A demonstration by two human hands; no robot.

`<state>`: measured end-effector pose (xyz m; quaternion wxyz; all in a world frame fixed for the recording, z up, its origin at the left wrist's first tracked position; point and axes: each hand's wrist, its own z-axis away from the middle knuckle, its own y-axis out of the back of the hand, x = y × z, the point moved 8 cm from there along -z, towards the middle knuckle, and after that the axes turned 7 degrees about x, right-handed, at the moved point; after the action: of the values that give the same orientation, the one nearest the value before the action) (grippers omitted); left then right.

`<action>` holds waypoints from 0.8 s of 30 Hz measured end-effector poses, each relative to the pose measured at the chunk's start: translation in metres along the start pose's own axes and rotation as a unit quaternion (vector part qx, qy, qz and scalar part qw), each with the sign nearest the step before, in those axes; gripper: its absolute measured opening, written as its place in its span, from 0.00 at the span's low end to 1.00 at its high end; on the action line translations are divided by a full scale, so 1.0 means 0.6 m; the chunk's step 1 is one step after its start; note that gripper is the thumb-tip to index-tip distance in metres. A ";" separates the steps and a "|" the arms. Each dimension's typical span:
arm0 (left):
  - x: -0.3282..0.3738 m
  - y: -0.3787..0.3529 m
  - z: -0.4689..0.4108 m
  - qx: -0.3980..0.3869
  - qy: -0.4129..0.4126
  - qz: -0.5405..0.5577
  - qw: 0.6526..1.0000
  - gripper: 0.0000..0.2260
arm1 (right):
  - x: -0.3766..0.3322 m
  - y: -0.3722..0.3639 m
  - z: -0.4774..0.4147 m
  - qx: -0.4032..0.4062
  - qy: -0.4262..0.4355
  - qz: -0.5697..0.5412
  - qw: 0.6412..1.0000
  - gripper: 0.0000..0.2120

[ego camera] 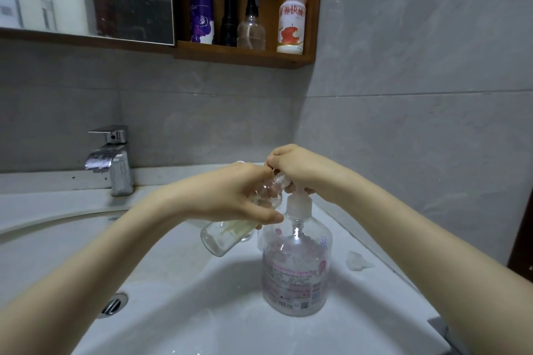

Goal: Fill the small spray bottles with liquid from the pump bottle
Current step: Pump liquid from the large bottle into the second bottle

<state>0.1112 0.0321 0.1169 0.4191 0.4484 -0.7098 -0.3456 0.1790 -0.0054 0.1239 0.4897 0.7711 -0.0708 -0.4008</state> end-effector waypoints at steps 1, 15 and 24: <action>-0.001 0.002 0.000 0.002 -0.001 -0.001 1.000 0.32 | 0.000 -0.001 0.000 0.001 0.001 0.004 1.000 0.06; 0.001 0.000 -0.002 0.000 0.018 0.002 1.000 0.24 | 0.013 0.005 -0.015 0.031 -0.016 -0.090 0.995 0.14; -0.001 -0.014 0.005 -0.026 -0.004 -0.014 1.000 0.29 | 0.020 -0.019 -0.015 0.008 -0.024 -0.083 0.996 0.15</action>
<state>0.1113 0.0301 0.1081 0.4232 0.4454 -0.6959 -0.3717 0.1901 0.0005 0.1098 0.4469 0.7681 -0.0212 -0.4581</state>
